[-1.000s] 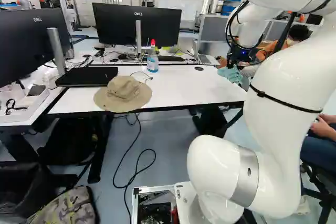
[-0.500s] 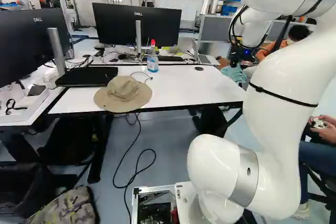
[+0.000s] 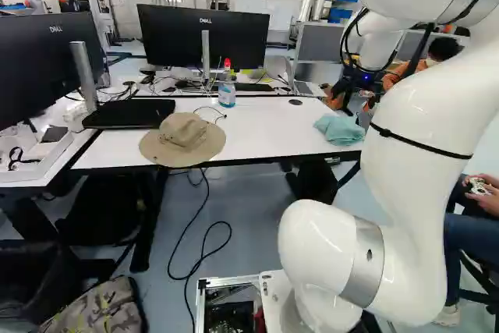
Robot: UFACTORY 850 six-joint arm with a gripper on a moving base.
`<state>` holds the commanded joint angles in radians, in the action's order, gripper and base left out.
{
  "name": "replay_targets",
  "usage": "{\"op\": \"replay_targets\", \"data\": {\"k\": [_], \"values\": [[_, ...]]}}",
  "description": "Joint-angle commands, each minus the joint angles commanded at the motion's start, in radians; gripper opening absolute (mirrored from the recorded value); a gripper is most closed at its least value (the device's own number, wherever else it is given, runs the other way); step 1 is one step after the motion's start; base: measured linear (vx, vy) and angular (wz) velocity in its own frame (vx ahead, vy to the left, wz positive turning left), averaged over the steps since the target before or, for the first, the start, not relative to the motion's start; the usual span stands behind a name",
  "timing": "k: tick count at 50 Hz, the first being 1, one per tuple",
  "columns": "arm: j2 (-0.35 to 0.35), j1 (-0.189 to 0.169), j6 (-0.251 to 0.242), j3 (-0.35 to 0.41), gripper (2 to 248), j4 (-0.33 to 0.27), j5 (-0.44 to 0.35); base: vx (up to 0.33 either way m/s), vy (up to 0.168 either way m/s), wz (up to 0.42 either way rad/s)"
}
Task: Clean the table with the green towel
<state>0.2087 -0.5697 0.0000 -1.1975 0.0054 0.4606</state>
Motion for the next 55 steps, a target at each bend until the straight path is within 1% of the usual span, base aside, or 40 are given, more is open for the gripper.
{"op": "replay_targets", "data": {"k": [1,5,6,32,55], "values": [[0.000,0.000,0.000,0.000,217,0.000,0.000,0.000,0.000,0.000],[0.000,0.000,0.000,0.000,217,0.000,0.000,0.000,0.000,0.000],[0.000,0.000,0.000,0.000,247,0.000,0.000,0.000,0.000,0.000],[-0.005,0.006,0.000,0.012,247,0.000,-0.014,0.000,0.000,0.000],[-0.031,0.036,0.000,0.071,247,0.000,-0.085,0.000,0.000,0.000]]}}
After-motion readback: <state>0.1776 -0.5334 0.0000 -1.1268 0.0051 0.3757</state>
